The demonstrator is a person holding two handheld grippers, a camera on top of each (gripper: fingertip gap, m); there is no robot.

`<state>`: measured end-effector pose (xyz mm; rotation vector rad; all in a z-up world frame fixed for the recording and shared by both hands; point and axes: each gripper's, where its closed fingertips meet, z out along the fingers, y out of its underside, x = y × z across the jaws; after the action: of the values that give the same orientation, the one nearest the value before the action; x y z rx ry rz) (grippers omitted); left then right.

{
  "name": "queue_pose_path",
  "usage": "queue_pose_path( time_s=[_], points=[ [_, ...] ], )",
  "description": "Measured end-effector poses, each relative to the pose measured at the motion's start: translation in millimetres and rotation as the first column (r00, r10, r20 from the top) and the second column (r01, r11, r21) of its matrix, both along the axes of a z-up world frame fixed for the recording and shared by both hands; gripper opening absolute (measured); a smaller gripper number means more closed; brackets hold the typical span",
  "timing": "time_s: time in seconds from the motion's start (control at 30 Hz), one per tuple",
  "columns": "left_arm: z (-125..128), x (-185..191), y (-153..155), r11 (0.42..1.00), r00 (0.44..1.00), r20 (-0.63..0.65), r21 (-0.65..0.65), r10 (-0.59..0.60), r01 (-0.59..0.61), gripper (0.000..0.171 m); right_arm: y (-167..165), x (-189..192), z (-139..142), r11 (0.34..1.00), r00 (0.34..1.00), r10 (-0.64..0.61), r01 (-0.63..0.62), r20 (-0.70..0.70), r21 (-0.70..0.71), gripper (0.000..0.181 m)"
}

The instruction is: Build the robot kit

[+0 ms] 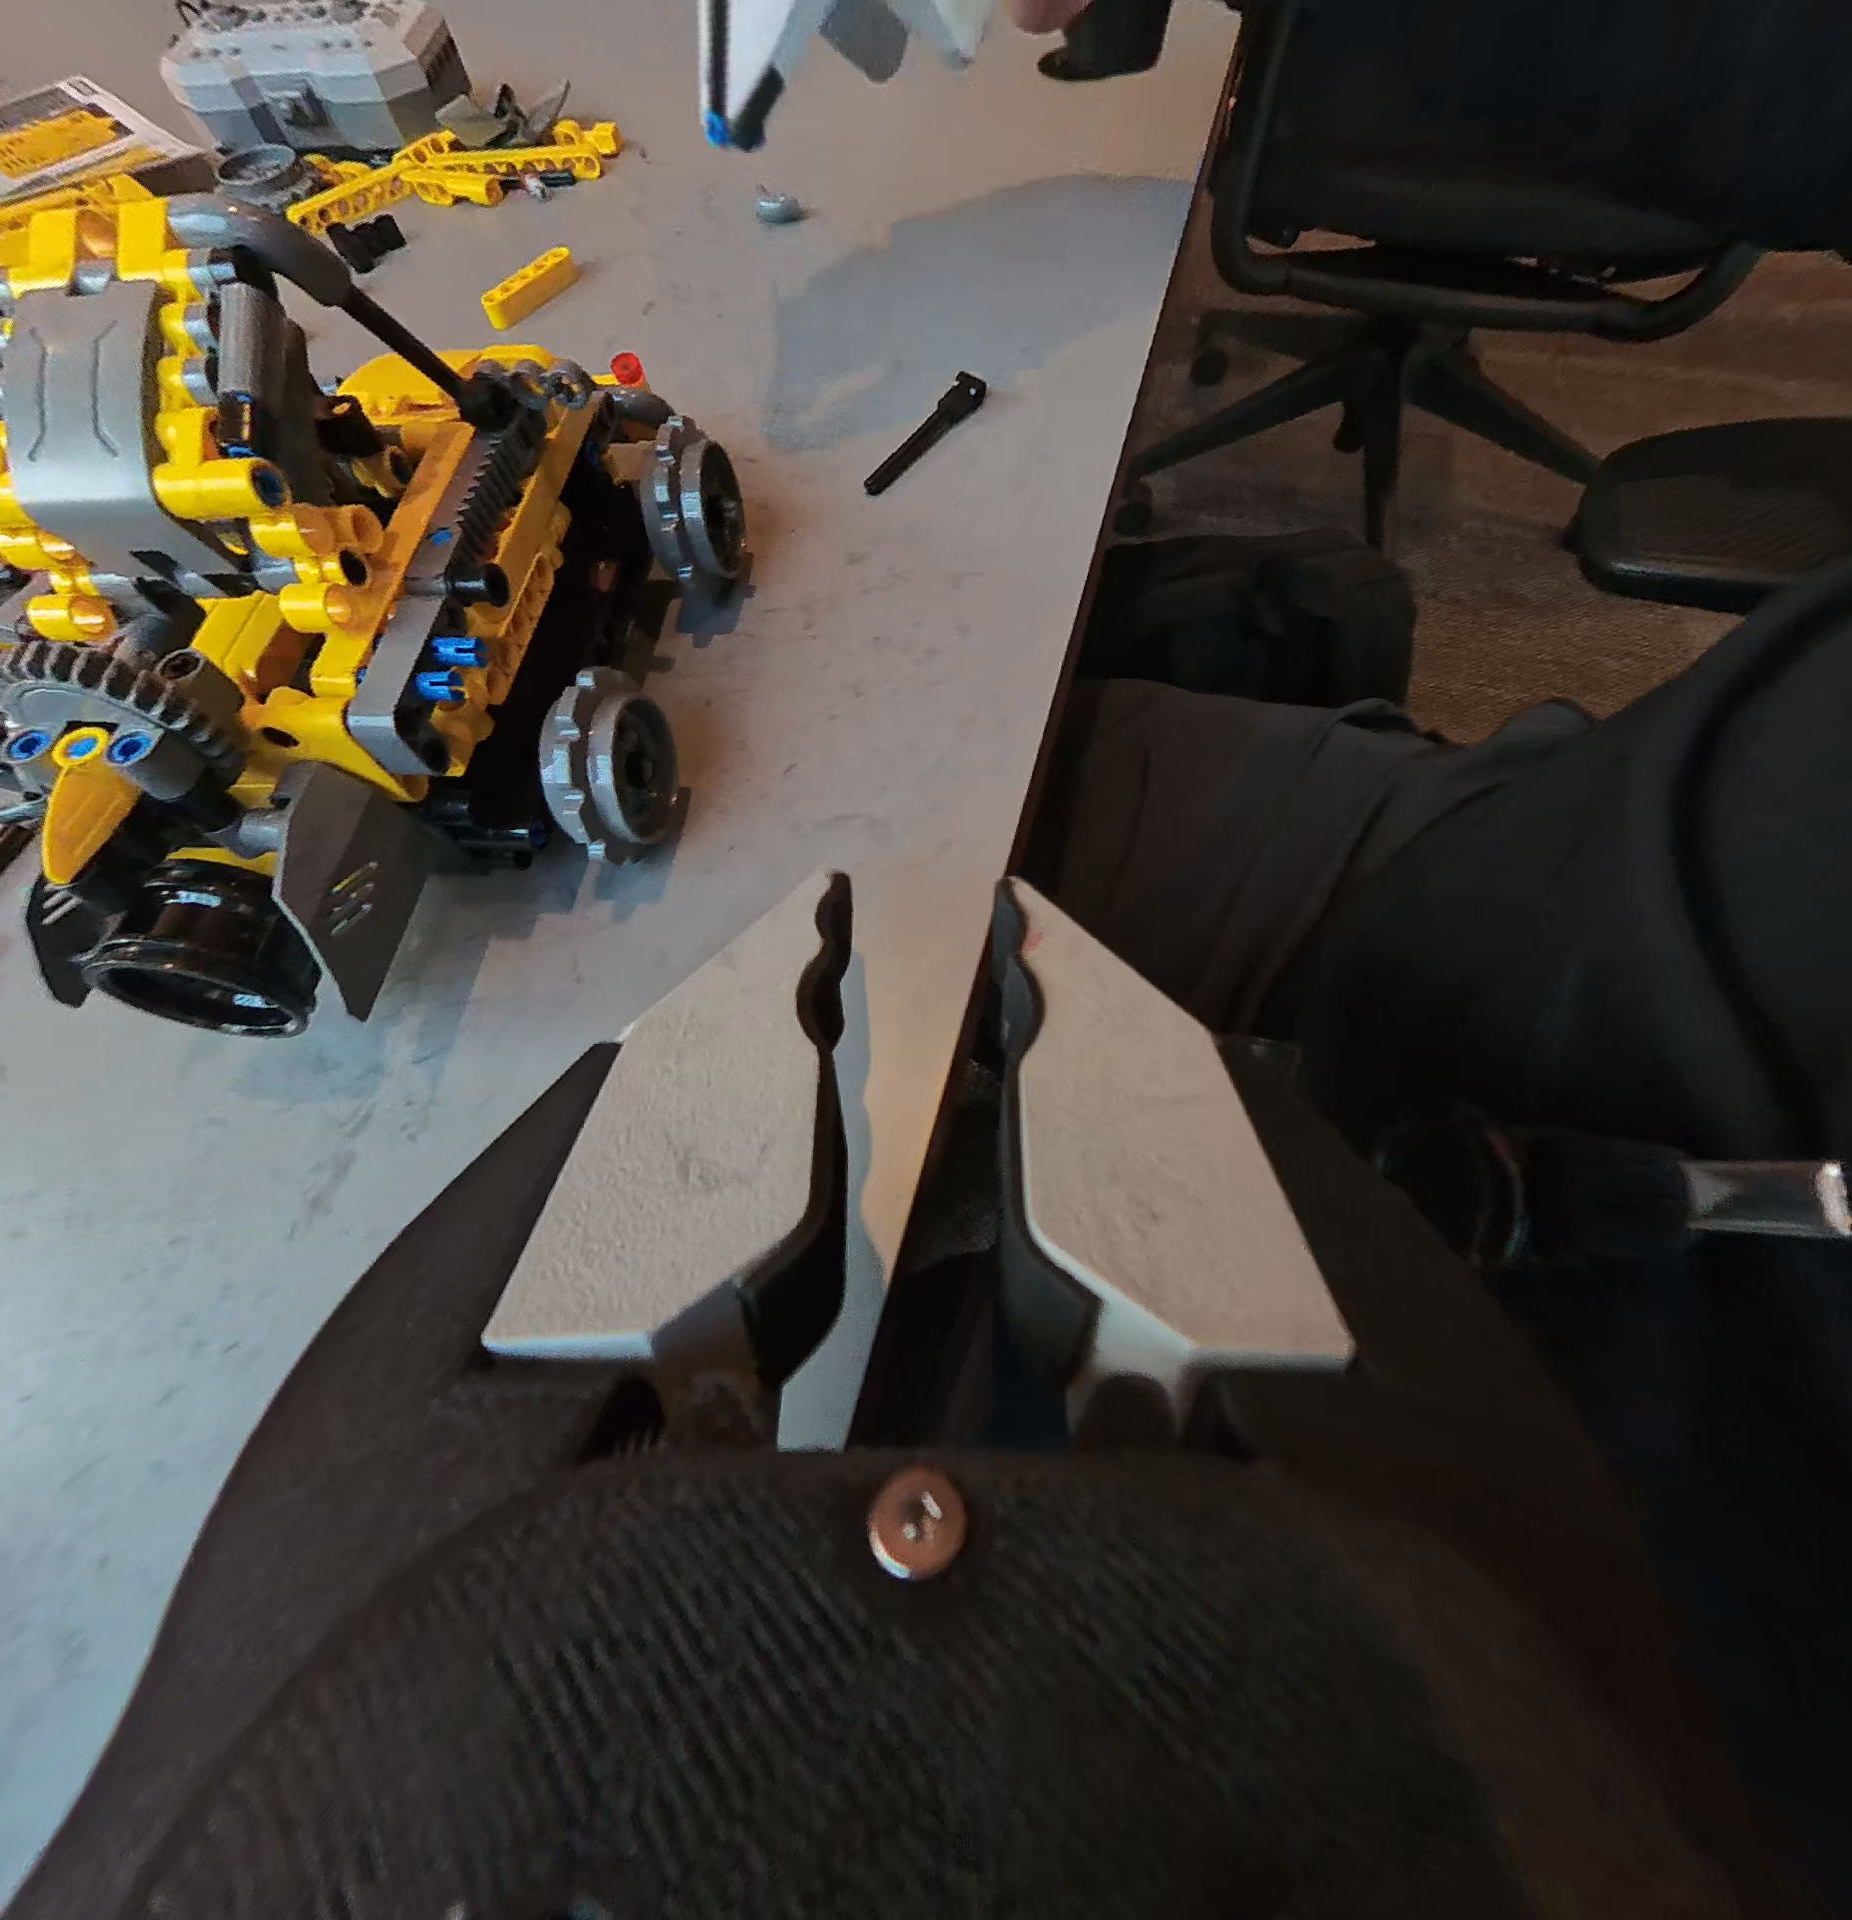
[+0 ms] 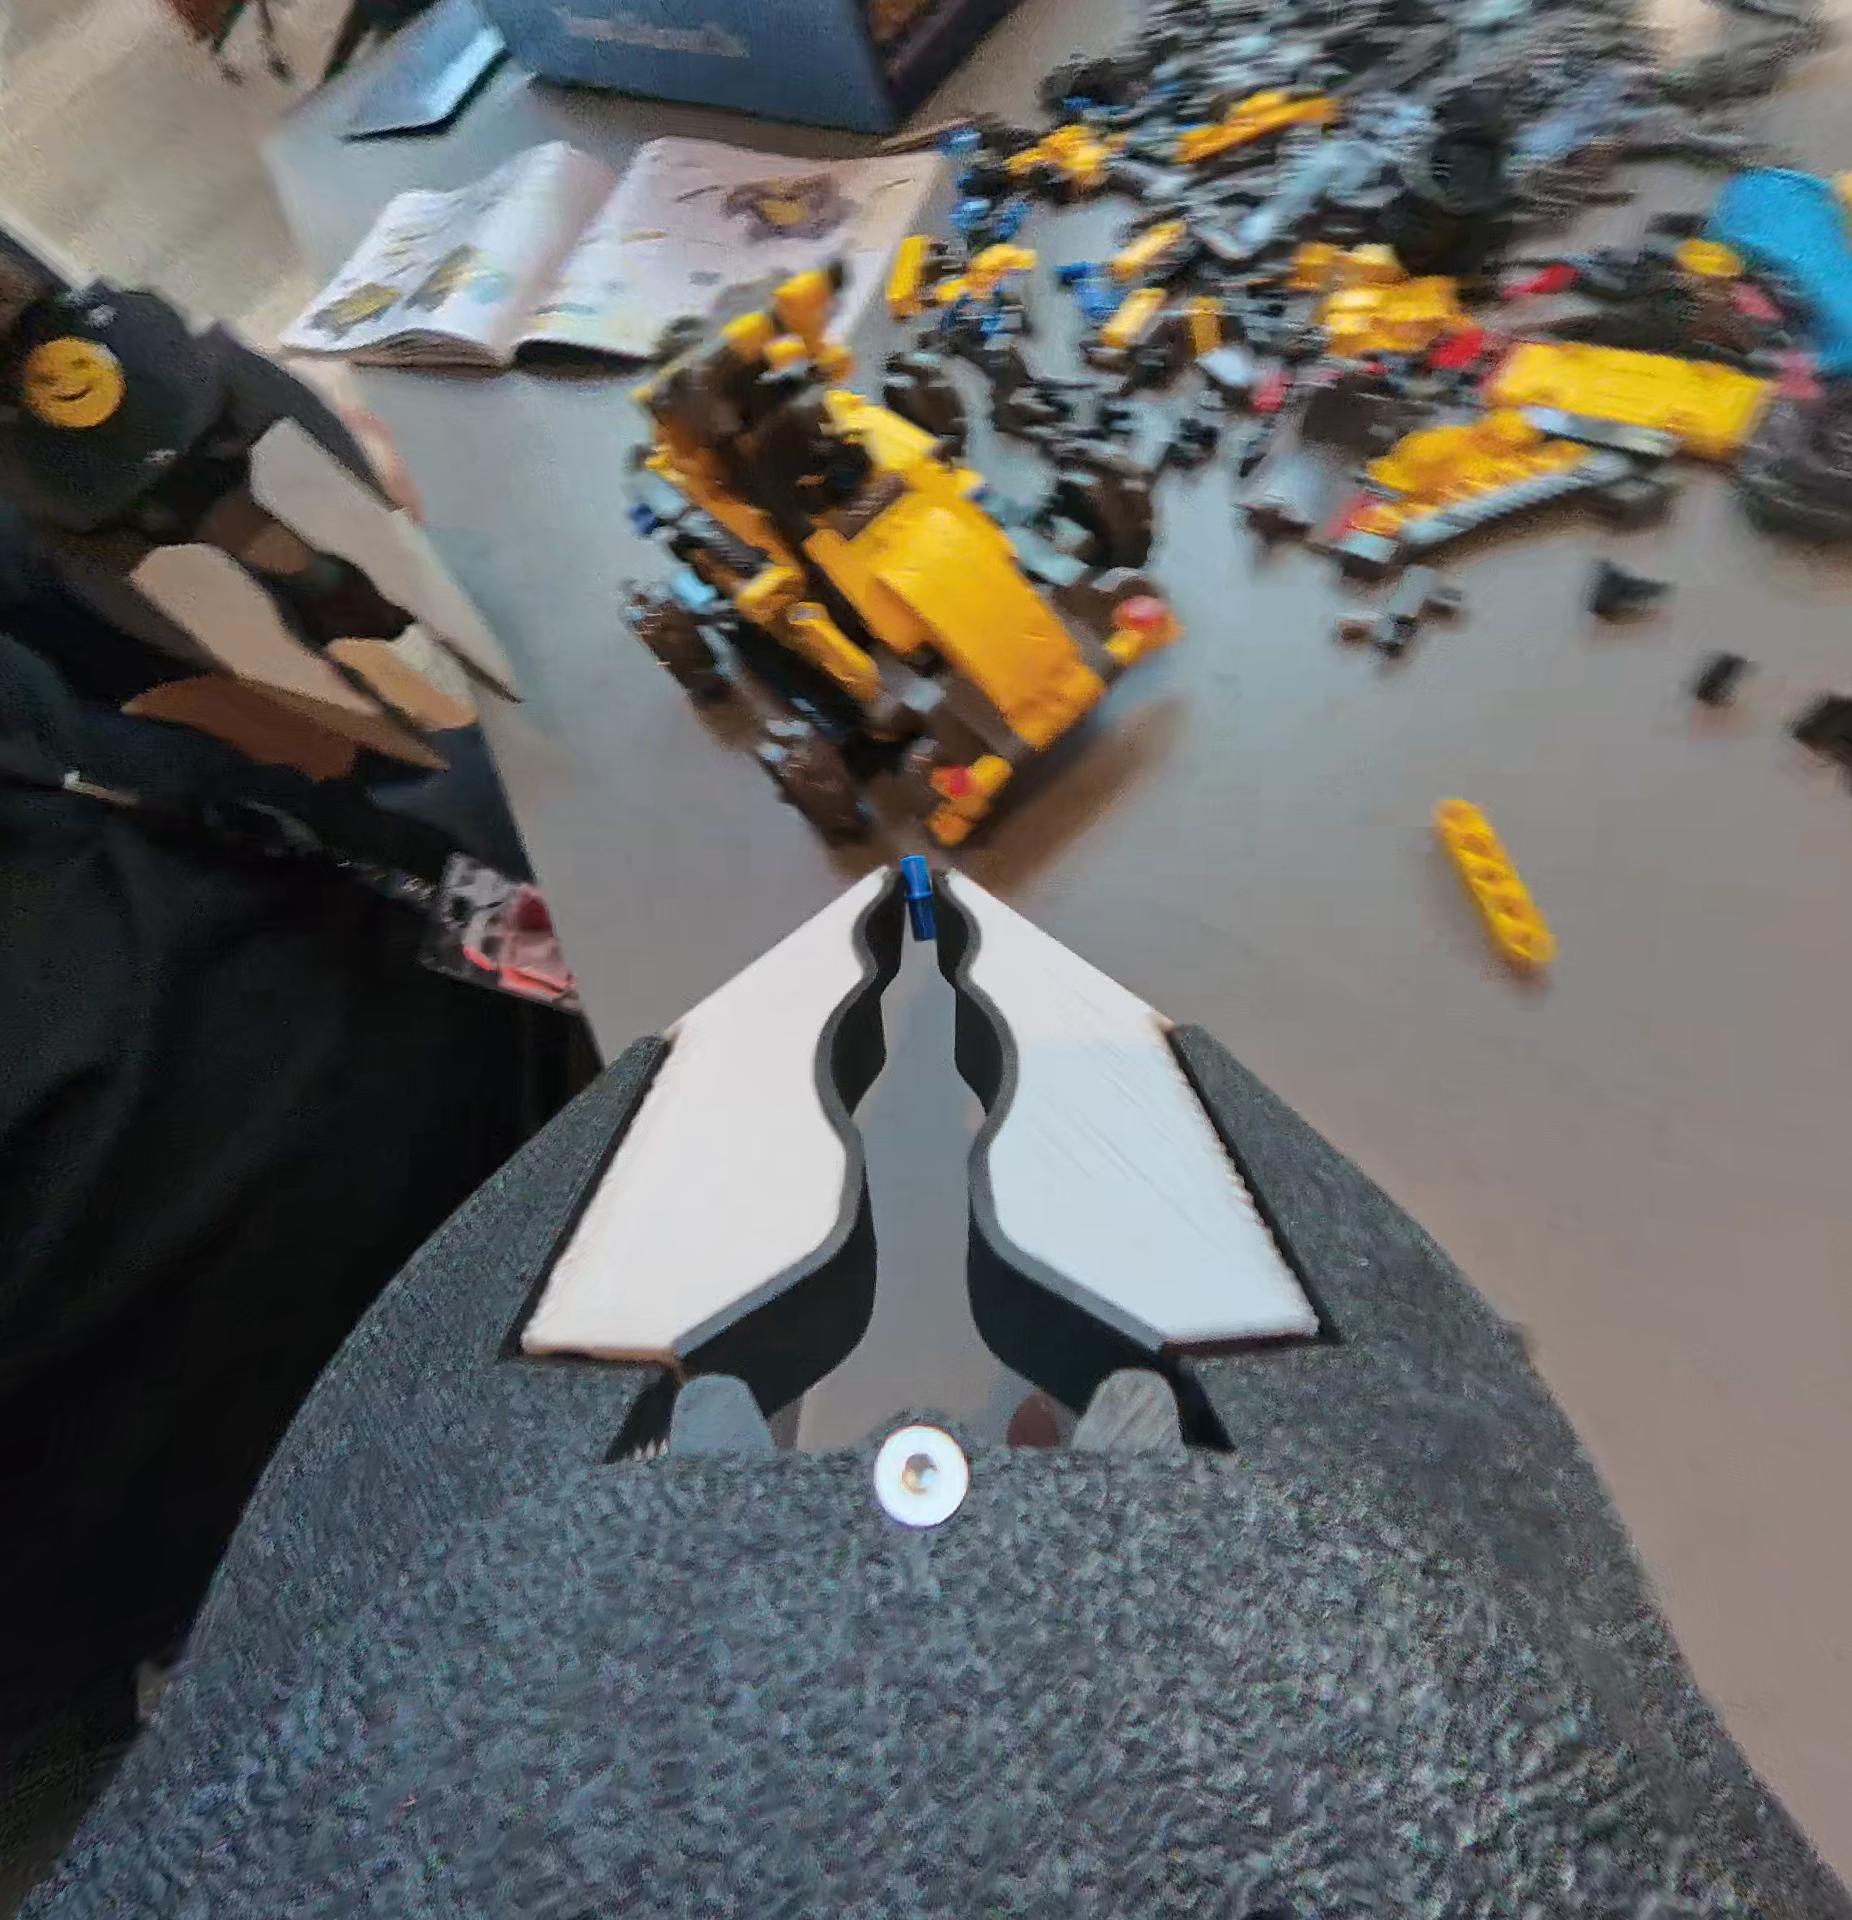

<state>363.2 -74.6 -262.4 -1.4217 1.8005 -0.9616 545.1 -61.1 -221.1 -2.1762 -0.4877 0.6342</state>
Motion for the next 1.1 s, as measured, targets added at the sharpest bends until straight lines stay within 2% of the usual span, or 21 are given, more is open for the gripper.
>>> queue_pose_path(
  time_s=[0.07, 0.17, 0.27, 0.37, 0.5, 0.63, 0.8, 0.93, 1.03, 1.1],
  points=[
    [-0.5, 0.1, 3.0, 1.0, 1.0, -0.011, 0.01, 0.005, -0.005, 0.023, -2.0, -40.7, -5.8, 0.993, 0.993, 0.114, -0.114, 0.042, -0.009, 0.005],
    [-3.6, 1.9, 7.1, 0.999, 0.999, -0.043, 0.047, 0.003, -0.001, 0.019, -6.7, -87.8, -30.5, 0.965, 0.955, 0.261, -0.253, 0.139, -0.071, 0.005],
    [-6.1, 6.4, 12.0, 0.994, 0.997, -0.079, 0.106, -0.002, 0.01, 0.016, -11.0, -107.6, -56.9, 0.938, 0.912, 0.343, -0.318, 0.224, -0.138, 0.005],
    [-8.0, 13.5, 11.6, 0.989, 0.993, -0.114, 0.143, -0.021, 0.037, 0.014, -12.8, -118.6, -62.6, 0.924, 0.899, 0.379, -0.355, 0.221, -0.141, 0.005],
    [-11.7, 25.9, 6.0, 0.985, 0.988, -0.147, 0.157, -0.054, 0.077, 0.011, -12.3, -114.9, -61.9, 0.93, 0.896, 0.366, -0.346, 0.251, -0.122, 0.01],
    [-15.7, 35.5, 3.1, 0.986, 0.984, -0.165, 0.143, -0.066, 0.09, 0.01, -19.6, -106.7, -51.7, 0.944, 0.923, 0.328, -0.318, 0.202, -0.082, 0.013],
    [-12.6, 50.6, -0.1, 0.982, 0.982, -0.168, 0.149, -0.087, 0.113, 0.018, -30.6, -57.6, -43.8, 0.986, 0.956, 0.167, -0.157, 0.24, -0.062, 0.019],
    [-10.8, 65.3, -1.0, 0.971, 0.976, -0.181, 0.183, -0.121, 0.154, 0.017, -42.6, -16.4, -45.4, 0.997, 0.952, 0.053, -0.036, 0.301, -0.061, 0.022],
    [-17.1, 71.2, -3.4, 0.966, 0.965, -0.22, 0.18, -0.143, 0.184, 0.017, -47.2, -15.2, -48.7, 0.996, 0.968, 0.051, -0.032, 0.245, -0.08, 0.026],
    [-18.3, 74.7, -7.6, 0.968, 0.961, -0.226, 0.154, -0.159, 0.196, 0.017, -46.5, -19.4, -57.8, 0.994, 0.962, 0.078, -0.054, 0.263, -0.097, 0.027]
  ],
)
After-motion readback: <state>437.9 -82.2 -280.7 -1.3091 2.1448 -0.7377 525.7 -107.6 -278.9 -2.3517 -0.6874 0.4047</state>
